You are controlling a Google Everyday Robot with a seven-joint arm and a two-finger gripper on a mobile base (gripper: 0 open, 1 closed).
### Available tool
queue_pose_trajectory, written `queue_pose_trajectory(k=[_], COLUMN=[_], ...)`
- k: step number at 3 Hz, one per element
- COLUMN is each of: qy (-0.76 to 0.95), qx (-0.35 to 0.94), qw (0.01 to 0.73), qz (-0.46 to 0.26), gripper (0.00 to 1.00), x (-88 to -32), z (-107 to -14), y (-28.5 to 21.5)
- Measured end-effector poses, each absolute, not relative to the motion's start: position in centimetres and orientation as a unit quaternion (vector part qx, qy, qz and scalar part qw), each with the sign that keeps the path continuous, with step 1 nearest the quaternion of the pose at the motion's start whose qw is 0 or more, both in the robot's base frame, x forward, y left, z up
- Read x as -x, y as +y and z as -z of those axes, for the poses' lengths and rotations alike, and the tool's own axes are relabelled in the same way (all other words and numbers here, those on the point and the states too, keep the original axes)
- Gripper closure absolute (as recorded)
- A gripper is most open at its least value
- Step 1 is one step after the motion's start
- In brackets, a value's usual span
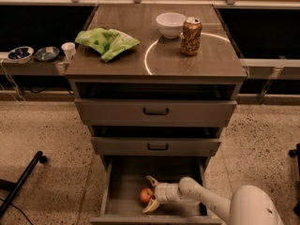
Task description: Place apple into bottom drawer
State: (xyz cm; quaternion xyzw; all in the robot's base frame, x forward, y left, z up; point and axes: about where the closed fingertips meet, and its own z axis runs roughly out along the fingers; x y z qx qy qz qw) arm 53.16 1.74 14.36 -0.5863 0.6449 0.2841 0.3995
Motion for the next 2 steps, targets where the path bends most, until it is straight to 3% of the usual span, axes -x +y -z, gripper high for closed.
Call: queue_pose_trajectory(k=[1, 2], qy=[0.637, 0.620], qx=[0.581, 0.575], qw=[0.413, 0.434], qz=[-0.292, -0.311], gripper=[0.09, 0.00], x=[-52.9, -52.6], z=[-16.1, -19.8], y=[0.8, -1.3])
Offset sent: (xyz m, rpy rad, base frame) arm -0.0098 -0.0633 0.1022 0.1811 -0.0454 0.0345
